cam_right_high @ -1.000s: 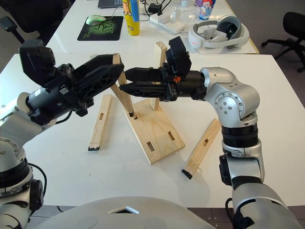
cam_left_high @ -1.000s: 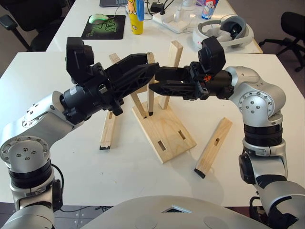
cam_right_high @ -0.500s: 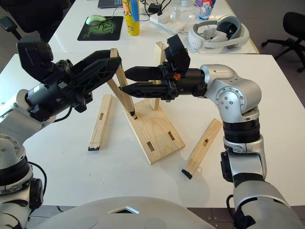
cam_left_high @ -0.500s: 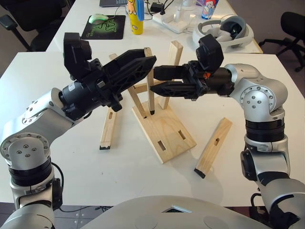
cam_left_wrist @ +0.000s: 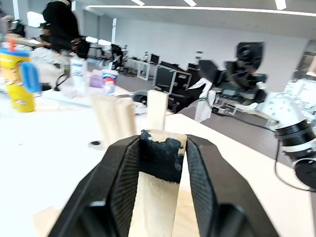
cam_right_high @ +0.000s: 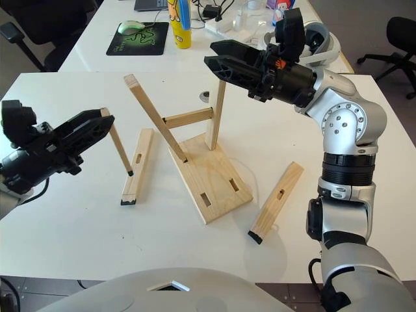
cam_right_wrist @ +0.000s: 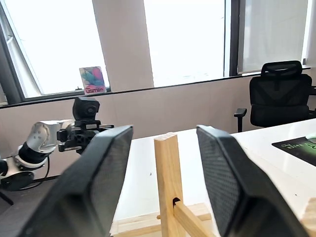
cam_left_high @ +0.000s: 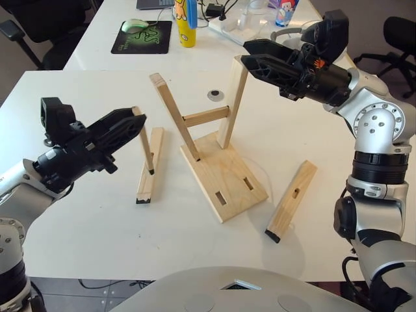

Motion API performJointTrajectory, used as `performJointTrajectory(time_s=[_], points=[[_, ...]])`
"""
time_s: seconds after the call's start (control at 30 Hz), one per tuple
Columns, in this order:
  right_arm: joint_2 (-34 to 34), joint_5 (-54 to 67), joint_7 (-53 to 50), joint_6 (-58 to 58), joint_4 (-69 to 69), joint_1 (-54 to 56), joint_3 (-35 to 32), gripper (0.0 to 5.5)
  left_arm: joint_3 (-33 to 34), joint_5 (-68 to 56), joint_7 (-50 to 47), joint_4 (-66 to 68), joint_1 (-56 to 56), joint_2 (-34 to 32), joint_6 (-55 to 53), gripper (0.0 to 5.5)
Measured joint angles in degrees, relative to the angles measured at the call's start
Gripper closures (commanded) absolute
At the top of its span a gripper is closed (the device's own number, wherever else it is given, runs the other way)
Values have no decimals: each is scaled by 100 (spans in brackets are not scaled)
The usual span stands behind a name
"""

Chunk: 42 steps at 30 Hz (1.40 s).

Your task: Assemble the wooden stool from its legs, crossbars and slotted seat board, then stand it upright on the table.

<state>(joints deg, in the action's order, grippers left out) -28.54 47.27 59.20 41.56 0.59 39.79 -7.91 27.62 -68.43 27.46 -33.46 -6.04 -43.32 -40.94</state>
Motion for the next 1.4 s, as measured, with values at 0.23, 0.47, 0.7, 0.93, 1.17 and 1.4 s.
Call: performJointTrajectory(time_s=[0.23,0.47,0.7,0.93,1.17,1.4], points=[[200,-77,-565,-115,-326,-381,-76,312,-752,1895,9,894,-88,489,858,411],[291,52,-715,-95,-454,-494,-87,312,-1197,2382,450,1844,724,985,1392,411],[316,123,-768,0,-431,-484,-82,312,-1461,2573,1427,2978,1549,1151,1730,411],[357,274,-750,119,-250,-293,-58,312,-1536,2825,2346,4308,1973,1163,2074,411],[359,280,-607,180,-10,-31,-16,312,-1533,3057,2663,5100,2214,1384,2509,411],[358,279,-520,230,103,59,-10,312,-1517,3044,2702,4992,2156,1503,2408,411]])
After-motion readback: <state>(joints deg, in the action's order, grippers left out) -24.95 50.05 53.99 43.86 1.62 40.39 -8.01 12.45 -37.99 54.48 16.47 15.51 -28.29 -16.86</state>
